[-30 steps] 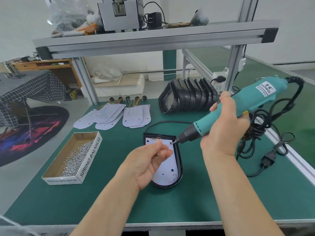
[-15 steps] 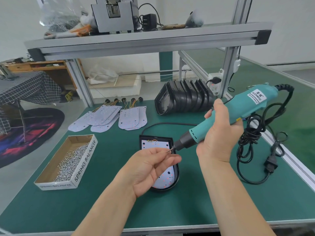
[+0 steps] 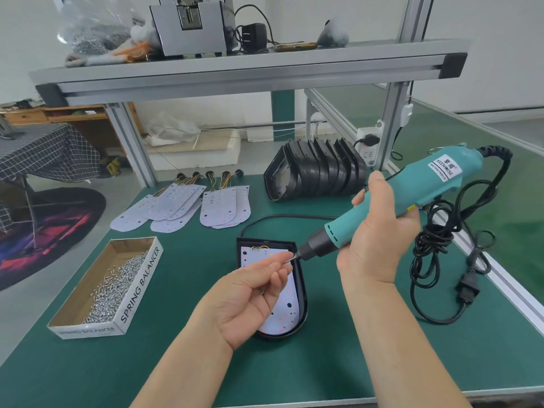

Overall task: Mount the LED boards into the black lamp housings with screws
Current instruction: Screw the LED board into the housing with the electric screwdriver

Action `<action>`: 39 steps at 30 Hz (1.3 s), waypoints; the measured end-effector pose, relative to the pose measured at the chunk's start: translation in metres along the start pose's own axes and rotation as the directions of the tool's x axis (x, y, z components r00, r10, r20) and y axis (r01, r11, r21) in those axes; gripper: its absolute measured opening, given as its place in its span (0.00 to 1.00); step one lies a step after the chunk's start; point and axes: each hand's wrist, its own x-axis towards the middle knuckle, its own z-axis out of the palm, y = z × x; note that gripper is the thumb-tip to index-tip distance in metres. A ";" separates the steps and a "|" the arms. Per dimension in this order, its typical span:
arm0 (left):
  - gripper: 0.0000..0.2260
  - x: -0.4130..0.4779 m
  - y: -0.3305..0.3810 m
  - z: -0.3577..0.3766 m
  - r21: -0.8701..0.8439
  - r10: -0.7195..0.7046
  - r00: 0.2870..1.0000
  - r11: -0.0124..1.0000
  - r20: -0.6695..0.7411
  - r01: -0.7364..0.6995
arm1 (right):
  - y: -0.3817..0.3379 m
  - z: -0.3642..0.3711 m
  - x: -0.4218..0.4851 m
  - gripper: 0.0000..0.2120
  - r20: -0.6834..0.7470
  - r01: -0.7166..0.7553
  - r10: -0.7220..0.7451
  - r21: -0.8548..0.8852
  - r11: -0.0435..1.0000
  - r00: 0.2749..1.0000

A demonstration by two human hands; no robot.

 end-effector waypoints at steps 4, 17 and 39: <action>0.10 0.000 0.001 -0.002 0.154 0.041 0.999 0.987 0.026 -0.044 | 0.000 0.001 0.000 0.10 0.005 0.002 -0.002 -0.010 1.000 1.000; 0.05 0.001 -0.001 0.000 0.130 0.041 0.999 0.991 -0.012 -0.039 | 0.004 0.001 0.000 0.13 0.016 -0.024 0.024 0.021 0.999 1.000; 0.08 0.004 -0.024 0.009 0.288 0.339 0.940 0.905 -0.045 -0.313 | 0.006 0.001 -0.002 0.10 -0.030 0.005 -0.006 -0.051 0.999 1.000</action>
